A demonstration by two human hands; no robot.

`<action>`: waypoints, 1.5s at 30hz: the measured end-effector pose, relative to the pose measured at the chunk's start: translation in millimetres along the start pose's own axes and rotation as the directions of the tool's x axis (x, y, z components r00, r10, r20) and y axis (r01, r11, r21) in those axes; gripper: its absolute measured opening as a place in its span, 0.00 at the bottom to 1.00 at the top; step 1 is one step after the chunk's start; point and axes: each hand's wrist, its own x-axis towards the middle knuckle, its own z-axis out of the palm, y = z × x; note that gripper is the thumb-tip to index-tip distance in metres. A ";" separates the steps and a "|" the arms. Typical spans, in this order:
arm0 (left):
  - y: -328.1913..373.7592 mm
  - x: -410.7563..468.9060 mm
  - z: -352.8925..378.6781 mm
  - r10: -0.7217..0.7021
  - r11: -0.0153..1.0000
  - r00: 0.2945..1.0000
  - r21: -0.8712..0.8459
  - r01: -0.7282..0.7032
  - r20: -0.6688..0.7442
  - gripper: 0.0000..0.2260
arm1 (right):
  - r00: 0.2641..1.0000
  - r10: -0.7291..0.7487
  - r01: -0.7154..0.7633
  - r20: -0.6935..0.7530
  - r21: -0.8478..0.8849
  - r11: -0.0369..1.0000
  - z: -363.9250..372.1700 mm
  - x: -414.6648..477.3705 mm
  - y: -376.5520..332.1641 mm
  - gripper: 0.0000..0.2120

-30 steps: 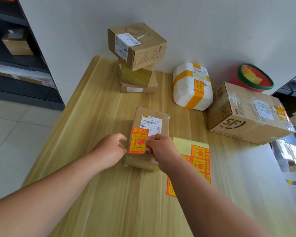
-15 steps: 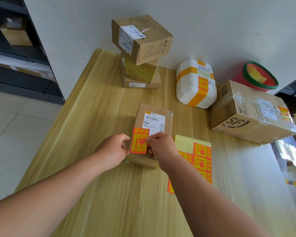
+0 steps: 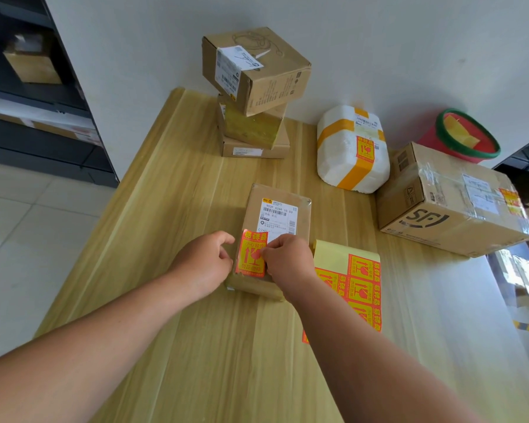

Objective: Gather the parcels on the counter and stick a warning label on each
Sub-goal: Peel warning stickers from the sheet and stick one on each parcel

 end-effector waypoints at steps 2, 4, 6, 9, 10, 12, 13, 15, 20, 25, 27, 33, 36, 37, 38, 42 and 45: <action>2.2 -1.1 -1.1 0.011 1.000 1.000 0.000 -0.011 -0.026 0.17 | 0.998 -0.058 0.055 -0.017 -0.122 0.991 -0.2 0.2 -1.2 0.04; 4.6 -2.7 -1.9 0.028 0.999 0.998 0.022 -0.027 -0.052 0.17 | 0.990 -0.133 0.116 -0.040 -0.301 0.947 0.1 -0.6 -2.1 0.05; 7.7 -4.8 -2.8 0.057 0.997 0.996 0.056 -0.053 -0.074 0.16 | 0.975 -0.211 0.160 -0.067 -0.448 0.879 1.5 -2.5 -3.3 0.08; 12.5 -8.2 -3.4 0.143 0.985 0.985 0.107 -0.132 -0.098 0.14 | 0.952 -0.299 0.198 -0.066 -0.613 0.765 -1.2 -4.4 -7.3 0.15; 14.3 -9.4 -3.1 0.187 0.975 0.976 0.142 -0.171 -0.114 0.13 | 0.943 -0.326 0.214 -0.062 -0.637 0.741 -4.7 -5.1 -7.7 0.17; 17.9 -10.3 -2.4 0.307 0.932 0.938 0.251 -0.262 -0.160 0.12 | 0.887 -0.461 0.339 -0.034 -0.629 0.699 -11.3 -6.2 -2.9 0.12; 19.8 -10.1 -1.8 0.386 0.894 0.906 0.315 -0.320 -0.174 0.11 | 0.827 -0.562 0.439 -0.012 -0.611 0.659 -13.5 -8.0 2.2 0.08; 22.8 -8.4 0.0 0.552 0.783 0.820 0.434 -0.446 -0.153 0.08 | 0.705 -0.709 0.585 0.020 -0.582 0.565 -14.5 -13.9 14.3 0.04; 19.2 5.3 5.9 0.643 0.651 0.763 0.578 -0.492 -0.075 0.11 | 0.623 -0.780 0.657 0.056 -0.579 0.483 -9.1 -11.8 31.1 0.13; -2.5 16.3 14.6 0.497 0.651 0.866 0.640 -0.408 0.046 0.19 | 0.701 -0.684 0.624 0.199 -0.636 0.454 -4.4 -5.3 43.8 0.22; -6.7 16.8 16.2 0.483 0.645 0.874 0.655 -0.393 0.048 0.22 | 0.705 -0.678 0.620 0.207 -0.644 0.448 -4.3 -4.7 45.5 0.23; -15.9 13.9 17.5 0.418 0.615 0.897 0.683 -0.394 0.140 0.28 | 0.765 -0.595 0.562 0.247 -0.706 0.431 -3.9 -6.3 56.2 0.29; -17.5 13.1 17.7 0.398 0.627 0.903 0.671 -0.397 0.163 0.29 | 0.771 -0.574 0.564 0.275 -0.715 0.414 -6.0 -6.3 55.2 0.30; -18.1 12.6 18.1 0.391 0.622 0.905 0.677 -0.394 0.167 0.29 | 0.770 -0.570 0.570 0.289 -0.712 0.410 -7.1 -6.3 55.5 0.31; -18.8 12.3 18.5 0.387 0.620 0.906 0.680 -0.392 0.170 0.30 | 0.768 -0.565 0.576 0.301 -0.710 0.405 -8.2 -6.4 55.6 0.31; -16.1 12.8 18.1 0.393 0.634 0.903 0.661 -0.402 0.172 0.30 | 0.766 -0.558 0.580 0.321 -0.719 0.383 -11.1 -5.5 54.3 0.31; -13.4 10.6 18.3 0.375 0.706 0.915 0.594 -0.385 0.147 0.34 | 0.783 -0.566 0.556 0.256 -0.697 0.453 -12.9 -8.8 53.0 0.35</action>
